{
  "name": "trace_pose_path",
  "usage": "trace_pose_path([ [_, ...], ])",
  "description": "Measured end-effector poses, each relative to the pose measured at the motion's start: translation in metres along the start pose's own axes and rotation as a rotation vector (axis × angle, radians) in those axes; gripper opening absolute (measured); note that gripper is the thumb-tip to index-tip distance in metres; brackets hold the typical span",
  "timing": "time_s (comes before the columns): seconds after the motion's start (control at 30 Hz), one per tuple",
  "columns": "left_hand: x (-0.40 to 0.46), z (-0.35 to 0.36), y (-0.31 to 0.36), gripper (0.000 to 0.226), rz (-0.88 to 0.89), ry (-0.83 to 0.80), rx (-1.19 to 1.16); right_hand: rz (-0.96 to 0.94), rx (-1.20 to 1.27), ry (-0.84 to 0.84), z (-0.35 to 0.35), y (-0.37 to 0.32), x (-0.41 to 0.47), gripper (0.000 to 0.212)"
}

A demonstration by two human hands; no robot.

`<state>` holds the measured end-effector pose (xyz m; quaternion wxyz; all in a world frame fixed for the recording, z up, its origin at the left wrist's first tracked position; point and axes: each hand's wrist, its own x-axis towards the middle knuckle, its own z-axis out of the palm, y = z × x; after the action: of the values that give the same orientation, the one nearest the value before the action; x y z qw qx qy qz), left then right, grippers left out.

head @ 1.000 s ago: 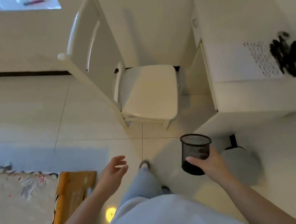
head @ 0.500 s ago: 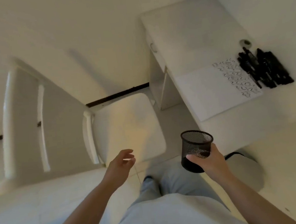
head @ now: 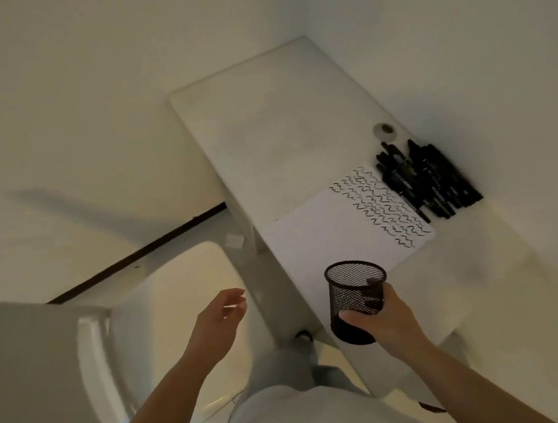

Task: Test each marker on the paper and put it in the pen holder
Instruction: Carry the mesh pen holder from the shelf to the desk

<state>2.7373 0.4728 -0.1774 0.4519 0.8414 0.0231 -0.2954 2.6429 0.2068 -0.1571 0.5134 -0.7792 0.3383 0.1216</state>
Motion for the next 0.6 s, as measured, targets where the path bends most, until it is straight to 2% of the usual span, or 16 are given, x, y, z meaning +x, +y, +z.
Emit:
trace_pose_path([
  [0.13, 0.043, 0.023, 0.04, 0.019, 0.154, -0.031, 0.106, 0.064, 0.036, 0.095, -0.013, 0.002, 0.022, 0.068],
  [0.3, 0.116, 0.053, 0.096, 0.032, 0.496, -0.044, 0.478, 0.15, 0.148, 0.198, -0.023, 0.014, 0.032, 0.063],
  [0.47, 0.168, 0.083, 0.13, 0.043, 0.548, -0.186, 0.722, 0.219, 0.241, 0.297, -0.031, 0.017, 0.043, 0.063],
  [0.6, 0.195, 0.101, 0.146, 0.046, 0.699, -0.263, 0.863, 0.268, 0.336, 0.389, -0.038, 0.01, 0.058, 0.065],
])
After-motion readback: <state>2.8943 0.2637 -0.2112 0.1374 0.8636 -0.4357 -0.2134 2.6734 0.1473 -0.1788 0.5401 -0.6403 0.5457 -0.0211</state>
